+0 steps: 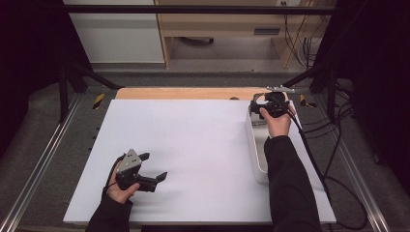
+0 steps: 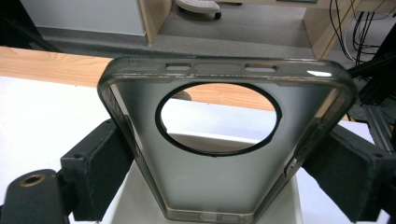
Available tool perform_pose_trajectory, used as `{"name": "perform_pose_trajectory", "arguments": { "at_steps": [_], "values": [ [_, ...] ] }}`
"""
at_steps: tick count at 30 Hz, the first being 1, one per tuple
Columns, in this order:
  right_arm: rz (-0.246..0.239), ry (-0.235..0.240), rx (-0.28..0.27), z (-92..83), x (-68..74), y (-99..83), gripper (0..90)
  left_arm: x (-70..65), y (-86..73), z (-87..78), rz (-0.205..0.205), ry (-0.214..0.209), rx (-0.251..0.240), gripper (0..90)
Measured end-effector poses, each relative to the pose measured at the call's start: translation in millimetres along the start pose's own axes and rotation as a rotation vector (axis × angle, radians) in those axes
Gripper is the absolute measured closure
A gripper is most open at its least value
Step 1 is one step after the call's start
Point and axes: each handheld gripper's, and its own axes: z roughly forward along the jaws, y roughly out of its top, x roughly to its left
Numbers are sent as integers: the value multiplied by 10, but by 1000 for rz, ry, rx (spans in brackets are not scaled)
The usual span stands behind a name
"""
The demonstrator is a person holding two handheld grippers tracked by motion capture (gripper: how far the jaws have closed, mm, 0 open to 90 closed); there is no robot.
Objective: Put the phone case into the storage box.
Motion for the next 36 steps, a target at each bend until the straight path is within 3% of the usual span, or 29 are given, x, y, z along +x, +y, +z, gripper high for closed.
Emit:
{"name": "perform_pose_trajectory", "arguments": {
  "at_steps": [21, 36],
  "values": [
    [14, -5, -5, 44, -1, -18, 116, 0, -2, 6, 2, -1, 3, 22],
    [-10, -3, -12, 51, -10, -16, 74, 0, -3, 7, 3, -4, 4, 23]
  ]
}}
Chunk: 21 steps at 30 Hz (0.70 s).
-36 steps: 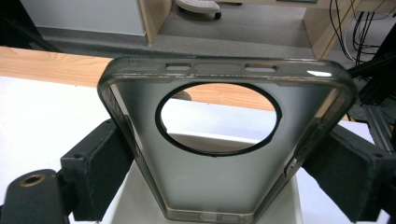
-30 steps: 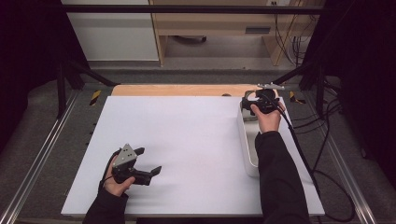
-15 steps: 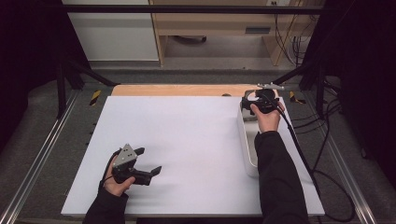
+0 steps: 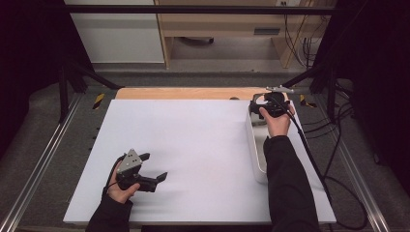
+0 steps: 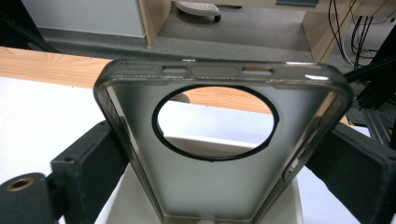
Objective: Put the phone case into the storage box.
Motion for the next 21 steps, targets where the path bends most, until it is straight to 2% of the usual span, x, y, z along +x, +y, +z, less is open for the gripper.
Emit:
{"name": "perform_pose_trajectory", "arguments": {
  "at_steps": [11, 17, 21],
  "values": [
    [-21, 2, -27, -23, -8, 14, 38, -2, 0, 0, 1, -2, 0, 23],
    [-22, 0, -47, -80, -19, 36, 30, -6, 2, -4, 4, -1, -5, 23],
    [-22, 17, -61, -142, -23, 54, 32, -3, 4, -13, 5, 0, -12, 20]
  ]
}}
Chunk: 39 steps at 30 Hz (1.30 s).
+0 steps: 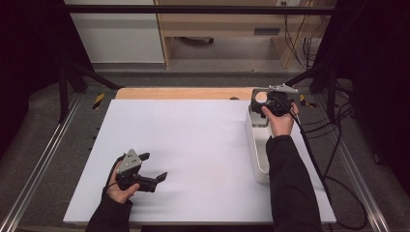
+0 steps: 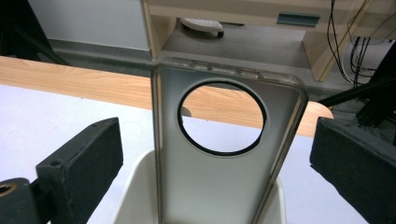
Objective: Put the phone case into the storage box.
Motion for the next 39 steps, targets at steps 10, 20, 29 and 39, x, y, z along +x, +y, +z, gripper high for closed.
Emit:
{"name": "perform_pose_trajectory", "arguments": {
  "at_steps": [10, 20, 29, 39],
  "values": [
    [2, 99, -58, -260, 60, 35, 31, -10, 3, -12, 0, 2, -9, 11],
    [-9, 236, -130, -613, 161, 44, 20, -26, 6, -26, -7, 1, -16, 0],
    [-44, 349, -188, -921, 264, -4, 10, -24, 3, -54, -24, 4, -38, 0],
    [-100, 434, -220, -1240, 311, -158, 9, -15, -10, -81, -26, 14, -53, 0]
  ]
}}
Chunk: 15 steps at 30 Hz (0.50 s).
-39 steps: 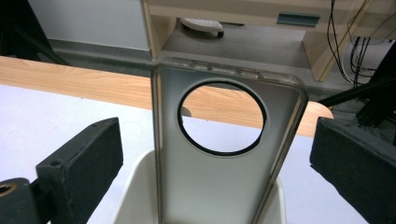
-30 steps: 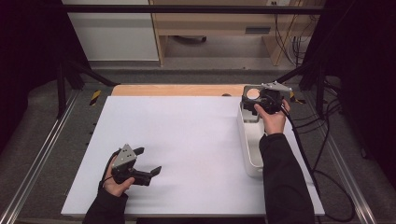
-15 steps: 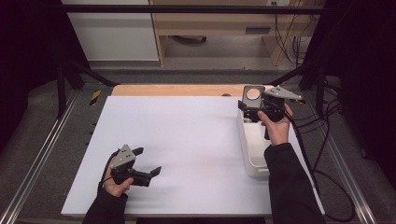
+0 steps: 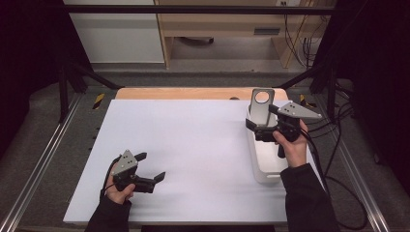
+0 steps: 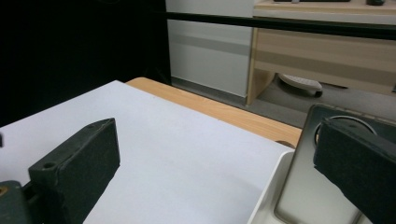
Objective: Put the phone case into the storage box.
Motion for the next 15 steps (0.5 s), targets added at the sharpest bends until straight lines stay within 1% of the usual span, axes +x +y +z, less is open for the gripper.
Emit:
{"name": "perform_pose_trajectory", "arguments": {
  "at_steps": [6, 10, 15],
  "values": [
    [-20, 52, 5, -153, 44, -127, 6, 1, 1, -13, -1, 2, -7, 0],
    [-19, 80, 7, -249, 61, -219, 5, 7, 1, -22, -1, 8, -11, 0],
    [-48, 101, 40, -340, 90, -354, 3, 18, 1, -40, 1, 16, -19, 0]
  ]
}}
